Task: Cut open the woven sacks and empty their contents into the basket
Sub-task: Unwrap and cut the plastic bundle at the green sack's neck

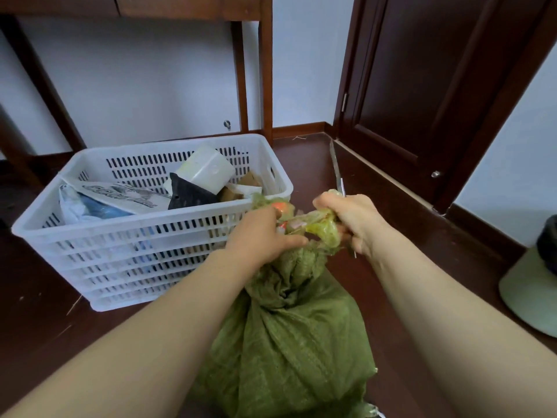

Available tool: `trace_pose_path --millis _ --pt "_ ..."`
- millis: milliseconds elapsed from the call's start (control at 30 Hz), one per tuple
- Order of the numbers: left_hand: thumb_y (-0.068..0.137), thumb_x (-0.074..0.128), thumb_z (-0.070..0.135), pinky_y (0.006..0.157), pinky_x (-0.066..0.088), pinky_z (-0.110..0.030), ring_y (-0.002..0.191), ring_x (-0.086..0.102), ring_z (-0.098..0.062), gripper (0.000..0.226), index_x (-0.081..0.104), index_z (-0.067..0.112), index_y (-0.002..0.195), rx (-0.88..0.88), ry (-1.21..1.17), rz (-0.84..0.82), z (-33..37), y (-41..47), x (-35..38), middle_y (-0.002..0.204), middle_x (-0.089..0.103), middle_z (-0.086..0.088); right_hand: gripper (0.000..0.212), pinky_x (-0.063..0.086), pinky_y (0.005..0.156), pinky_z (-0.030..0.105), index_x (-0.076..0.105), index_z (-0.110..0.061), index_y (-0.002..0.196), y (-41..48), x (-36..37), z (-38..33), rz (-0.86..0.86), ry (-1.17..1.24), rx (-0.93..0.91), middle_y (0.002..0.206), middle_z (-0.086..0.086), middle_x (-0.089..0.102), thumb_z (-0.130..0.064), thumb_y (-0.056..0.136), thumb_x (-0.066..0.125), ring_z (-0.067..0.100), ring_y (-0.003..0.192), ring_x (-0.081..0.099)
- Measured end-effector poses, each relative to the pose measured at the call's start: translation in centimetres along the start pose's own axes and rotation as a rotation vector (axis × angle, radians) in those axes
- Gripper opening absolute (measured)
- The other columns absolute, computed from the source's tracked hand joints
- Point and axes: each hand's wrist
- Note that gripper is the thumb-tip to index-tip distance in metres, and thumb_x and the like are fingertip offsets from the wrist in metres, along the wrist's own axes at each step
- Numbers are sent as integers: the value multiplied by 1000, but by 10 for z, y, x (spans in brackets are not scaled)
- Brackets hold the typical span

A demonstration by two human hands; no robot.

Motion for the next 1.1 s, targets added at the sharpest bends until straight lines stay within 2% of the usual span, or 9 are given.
trace_pose_path --millis 67,233,333,467,533,600,733,900,1100 --pt "71 73 57 75 51 -36 87 60 -20 55 65 11 99 -14 47 -32 8 -1 -3 94 65 -4 6 39 38 19 59 -1 76 12 12 6 175 59 29 57 5 50 -4 73 63 15 38 48" --pt "79 71 38 75 51 -35 81 60 -19 27 66 12 83 -12 79 -27 -8 -30 -35 84 65 -5 23 43 48 21 56 -9 99 42 -60 17 646 147 152 100 5 57 -18 82 68 18 84 60" --pt "77 77 17 76 50 -33 76 58 -18 26 68 12 100 -229 -121 7 -62 -55 -57 83 62 -5 16 40 28 21 50 -13 81 41 -111 28 686 180 179 87 3 59 -14 79 66 17 59 54" --pt "79 72 6 69 40 -24 80 48 -15 58 51 17 132 -319 -206 -175 -71 -58 -39 86 50 1 24 21 33 12 45 -14 62 37 -55 31 209 124 90 48 2 43 -17 83 57 10 32 30" --pt "85 67 28 69 37 -26 85 50 -17 16 64 21 99 -351 -298 -104 -52 -52 -37 82 53 3 30 18 40 17 43 -16 59 27 -23 19 -83 240 46 58 7 49 -20 88 47 11 38 27" --pt "90 55 49 66 41 -29 80 59 -24 41 69 16 71 -369 -304 28 -49 -46 -41 79 66 -4 35 15 49 24 46 -16 50 21 -10 12 -249 332 26 65 8 59 -21 85 44 13 47 28" --pt "89 62 29 86 47 -34 107 58 -23 29 68 19 116 -235 -197 430 -48 -36 -45 121 63 -6 6 12 56 29 49 -17 58 15 7 6 -388 450 37 76 7 52 -23 58 51 17 56 27" --pt "76 74 44 101 46 -41 122 51 -15 79 38 28 145 -49 -623 111 -10 8 -22 140 49 2 32 18 52 28 65 -11 74 28 22 9 -610 582 34 76 5 46 -29 65 39 16 53 31" --pt "80 74 22 81 50 -31 90 57 -16 28 60 30 103 44 -378 181 -9 75 11 93 59 3 9 16 32 16 54 -15 80 89 19 32 -364 524 69 66 -2 40 -20 85 47 6 36 23"
Point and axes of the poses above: each hand's wrist, its own y-axis towards the middle knuckle, its own x-axis out of the palm, z = x × y
